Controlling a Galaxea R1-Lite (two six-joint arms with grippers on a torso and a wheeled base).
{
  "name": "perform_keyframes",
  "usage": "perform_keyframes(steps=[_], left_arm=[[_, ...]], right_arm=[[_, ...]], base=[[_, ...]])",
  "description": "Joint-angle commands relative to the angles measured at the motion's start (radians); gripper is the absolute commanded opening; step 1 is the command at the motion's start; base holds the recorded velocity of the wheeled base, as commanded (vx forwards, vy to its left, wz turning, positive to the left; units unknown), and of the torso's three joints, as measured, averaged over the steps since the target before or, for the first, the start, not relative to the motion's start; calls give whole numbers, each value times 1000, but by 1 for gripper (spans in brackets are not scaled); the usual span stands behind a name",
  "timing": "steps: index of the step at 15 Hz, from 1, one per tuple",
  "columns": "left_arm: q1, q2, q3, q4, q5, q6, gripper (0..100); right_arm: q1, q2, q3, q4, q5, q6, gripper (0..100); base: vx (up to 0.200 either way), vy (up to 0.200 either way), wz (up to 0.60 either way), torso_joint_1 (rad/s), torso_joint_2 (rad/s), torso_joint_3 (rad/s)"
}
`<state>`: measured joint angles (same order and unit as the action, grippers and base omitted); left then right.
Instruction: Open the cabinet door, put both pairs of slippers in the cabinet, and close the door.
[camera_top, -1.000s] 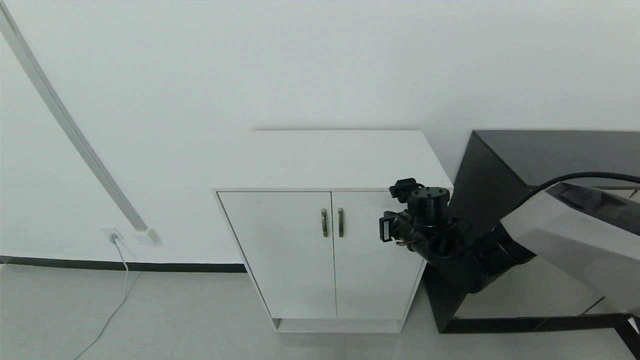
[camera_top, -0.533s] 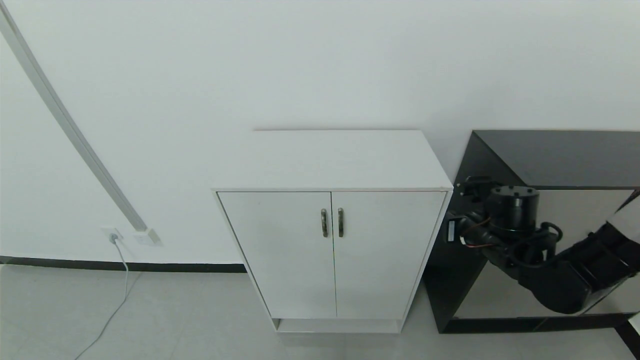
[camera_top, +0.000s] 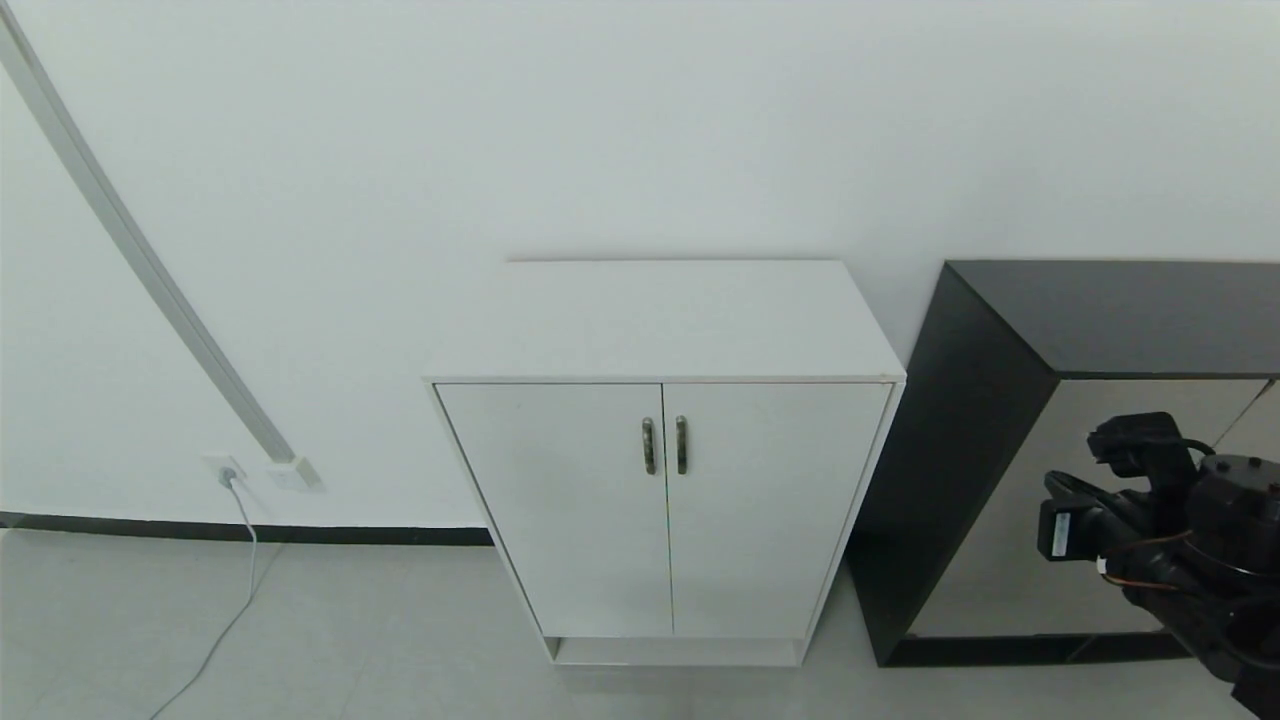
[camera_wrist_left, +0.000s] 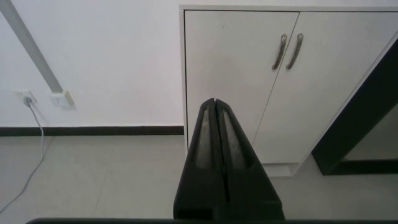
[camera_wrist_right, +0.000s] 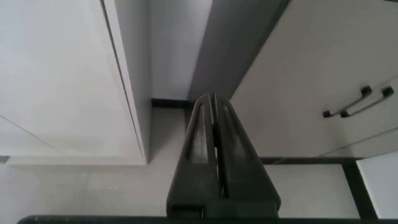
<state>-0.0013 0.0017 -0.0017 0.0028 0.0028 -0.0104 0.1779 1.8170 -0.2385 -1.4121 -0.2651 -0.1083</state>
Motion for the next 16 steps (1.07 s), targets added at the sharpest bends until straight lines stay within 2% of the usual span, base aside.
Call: perform_keyframes(steps=[1,6,8,9,11,13,15,16], left_arm=[[0,0,0,0,0,0,0],[0,1,0,0,-1,1,0],[0,0,0,0,-1,1,0],[0,0,0,0,-1,1,0],[0,0,0,0,-1,1,0],[0,0,0,0,-1,1,0],[0,0,0,0,-1,1,0],[0,0,0,0,-1,1,0]], right_arm=[[-3,-79,68,2,26,-1,0],[0,-211,237,4,66,-1,0],[2,-297,239,81,70,7,0],[2,-400,239,236,106,12,0],[2,-550,239,463,170,12,0],[2,-679,239,691,181,15,0],[2,-768,239,837,196,27,0],[2,-831,239,958,221,36,0]], base=[[0,0,0,0,0,0],[0,0,0,0,0,0],[0,0,0,0,0,0],[0,0,0,0,0,0],[0,0,0,0,0,0],[0,0,0,0,0,0],[0,0,0,0,0,0],[0,0,0,0,0,0]])
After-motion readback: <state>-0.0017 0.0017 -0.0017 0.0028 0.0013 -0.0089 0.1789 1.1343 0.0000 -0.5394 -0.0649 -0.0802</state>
